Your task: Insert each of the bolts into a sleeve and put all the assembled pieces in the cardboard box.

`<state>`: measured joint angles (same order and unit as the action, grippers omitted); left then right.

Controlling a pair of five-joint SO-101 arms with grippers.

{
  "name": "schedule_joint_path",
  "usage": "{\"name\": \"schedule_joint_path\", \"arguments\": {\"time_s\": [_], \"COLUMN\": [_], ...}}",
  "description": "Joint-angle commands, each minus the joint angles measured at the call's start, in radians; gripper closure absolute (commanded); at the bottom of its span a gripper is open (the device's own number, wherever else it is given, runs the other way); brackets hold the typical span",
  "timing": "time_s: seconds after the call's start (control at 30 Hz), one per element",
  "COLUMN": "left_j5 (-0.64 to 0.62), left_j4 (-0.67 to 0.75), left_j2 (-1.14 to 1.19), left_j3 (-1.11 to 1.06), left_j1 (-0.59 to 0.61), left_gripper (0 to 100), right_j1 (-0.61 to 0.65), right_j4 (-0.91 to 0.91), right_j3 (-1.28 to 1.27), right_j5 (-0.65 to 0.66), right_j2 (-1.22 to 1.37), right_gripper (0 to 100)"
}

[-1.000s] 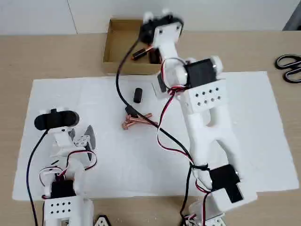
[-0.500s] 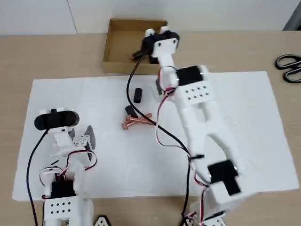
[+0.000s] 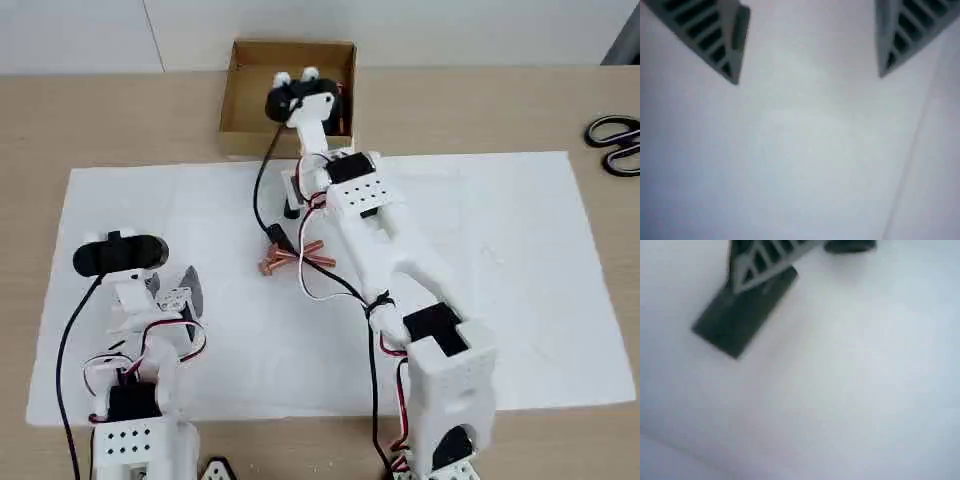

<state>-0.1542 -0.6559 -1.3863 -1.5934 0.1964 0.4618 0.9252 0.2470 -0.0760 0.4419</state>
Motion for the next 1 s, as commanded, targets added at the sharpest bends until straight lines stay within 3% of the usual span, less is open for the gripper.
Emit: {"name": "schedule_joint_path", "arguments": {"time_s": [0.0,0.33,0.97], "left_j5": [-0.005,-0.003,-0.003], "left_j4": [0.023,0.023,0.023], "left_j2": [-0.014,-0.014,-0.014], "left_j3": [0.005,0.005,0.005], "left_j1": [0.000,0.000,0.000], "left_gripper": [83,83,83], "right_j1": [0.019,0.019,0.054], "right_j4": [-0.022,-0.015,0.042], "right_j3": [0.092,0.258,0.255], "right_j5": [-0.015,-0.017,-0.020], "right_j2": [0.028,0.232,0.249], "right_gripper": [75.7,75.7,75.7]}}
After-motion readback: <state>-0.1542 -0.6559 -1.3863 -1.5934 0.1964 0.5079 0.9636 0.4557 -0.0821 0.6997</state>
